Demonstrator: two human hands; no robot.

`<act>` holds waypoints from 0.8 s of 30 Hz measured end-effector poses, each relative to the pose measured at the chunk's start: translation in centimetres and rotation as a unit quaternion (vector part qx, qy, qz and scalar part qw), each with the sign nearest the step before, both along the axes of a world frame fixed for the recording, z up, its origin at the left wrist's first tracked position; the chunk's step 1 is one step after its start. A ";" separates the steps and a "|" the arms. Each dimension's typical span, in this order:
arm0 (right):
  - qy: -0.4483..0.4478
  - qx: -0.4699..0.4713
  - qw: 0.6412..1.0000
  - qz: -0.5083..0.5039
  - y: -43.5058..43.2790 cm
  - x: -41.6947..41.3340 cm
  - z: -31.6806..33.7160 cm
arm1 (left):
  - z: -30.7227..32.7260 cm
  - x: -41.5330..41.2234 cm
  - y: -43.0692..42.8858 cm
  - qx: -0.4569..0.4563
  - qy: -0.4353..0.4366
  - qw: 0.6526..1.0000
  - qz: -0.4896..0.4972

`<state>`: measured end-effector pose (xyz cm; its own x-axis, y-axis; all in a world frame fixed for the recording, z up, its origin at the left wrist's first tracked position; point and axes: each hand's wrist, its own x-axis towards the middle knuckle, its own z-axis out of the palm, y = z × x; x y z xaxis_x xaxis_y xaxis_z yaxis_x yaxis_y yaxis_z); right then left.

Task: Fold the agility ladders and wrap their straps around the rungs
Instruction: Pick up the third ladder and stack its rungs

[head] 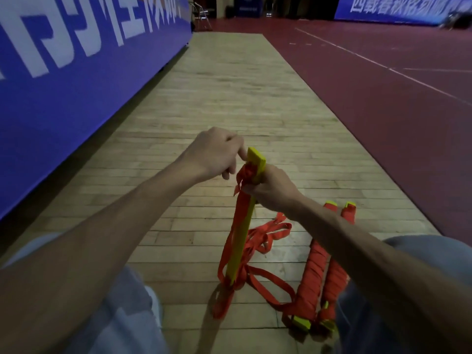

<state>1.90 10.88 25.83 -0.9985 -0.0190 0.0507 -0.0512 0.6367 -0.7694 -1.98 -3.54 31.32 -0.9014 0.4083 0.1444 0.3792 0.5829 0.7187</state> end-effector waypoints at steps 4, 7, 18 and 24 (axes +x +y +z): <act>0.035 -0.160 0.986 -0.001 1.6 0.5 1.9 | 0.2 0.1 -1.2 0.001 -0.036 0.999 -0.007; 0.072 -0.296 0.952 0.019 3.0 0.7 3.8 | -0.3 0.6 -1.1 0.001 -0.141 0.986 -0.092; 0.136 -0.458 0.878 0.013 4.8 0.3 6.1 | -2.3 2.5 3.9 0.169 -0.163 0.967 -0.103; -0.048 -0.308 0.944 -0.106 3.9 0.6 3.1 | -0.7 1.9 4.1 0.289 -0.108 0.951 -0.008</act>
